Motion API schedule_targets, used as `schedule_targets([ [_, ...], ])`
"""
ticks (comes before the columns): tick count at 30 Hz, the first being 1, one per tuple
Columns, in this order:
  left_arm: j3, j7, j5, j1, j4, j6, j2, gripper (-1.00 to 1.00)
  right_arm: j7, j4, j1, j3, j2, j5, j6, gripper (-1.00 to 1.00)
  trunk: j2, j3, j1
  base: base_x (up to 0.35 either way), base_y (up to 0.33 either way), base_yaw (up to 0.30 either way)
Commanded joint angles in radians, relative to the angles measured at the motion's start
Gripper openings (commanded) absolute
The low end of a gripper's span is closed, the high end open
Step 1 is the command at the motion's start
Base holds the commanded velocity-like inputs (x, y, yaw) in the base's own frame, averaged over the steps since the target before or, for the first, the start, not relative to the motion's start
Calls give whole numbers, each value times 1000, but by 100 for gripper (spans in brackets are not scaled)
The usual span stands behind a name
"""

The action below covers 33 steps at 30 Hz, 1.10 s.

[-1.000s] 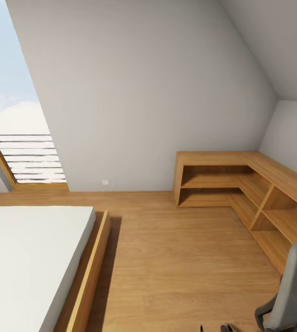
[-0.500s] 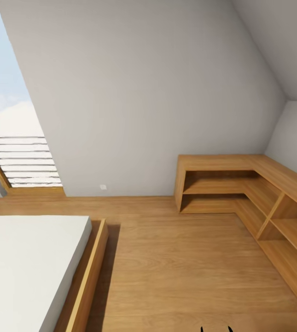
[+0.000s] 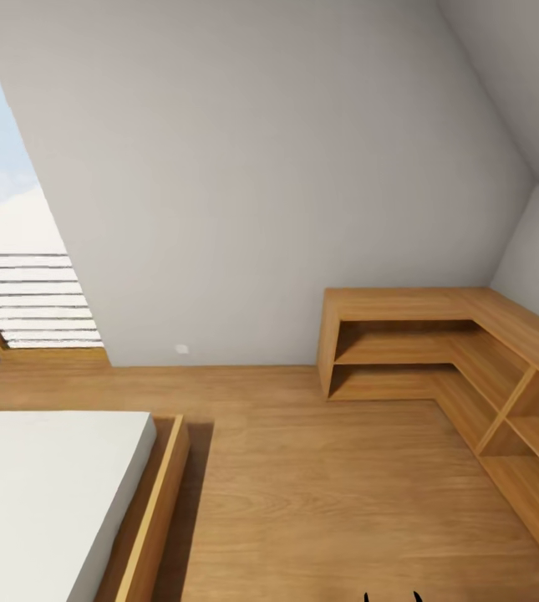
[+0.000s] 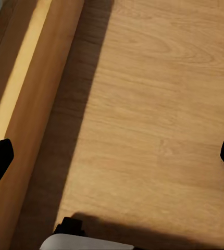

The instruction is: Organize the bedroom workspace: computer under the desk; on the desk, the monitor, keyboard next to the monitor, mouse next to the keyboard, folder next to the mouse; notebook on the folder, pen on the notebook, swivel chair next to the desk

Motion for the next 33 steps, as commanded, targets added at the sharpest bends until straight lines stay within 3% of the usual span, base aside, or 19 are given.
schedule_targets([
  [1,-9,8,6,-1,-1,-4,1,100,-6,0,-1,9,0,-4,-1,100,6,2,-3,326,-74,0],
  [22,-8,8,6,-1,6,-2,1,100,-6,0,-1,9,1,-4,-1,100,153,68,-84,327,-47,0],
  [33,-8,8,6,-1,9,-1,1,100,-5,0,-1,9,0,-4,-3,100,230,104,-126,327,0,-219],
])
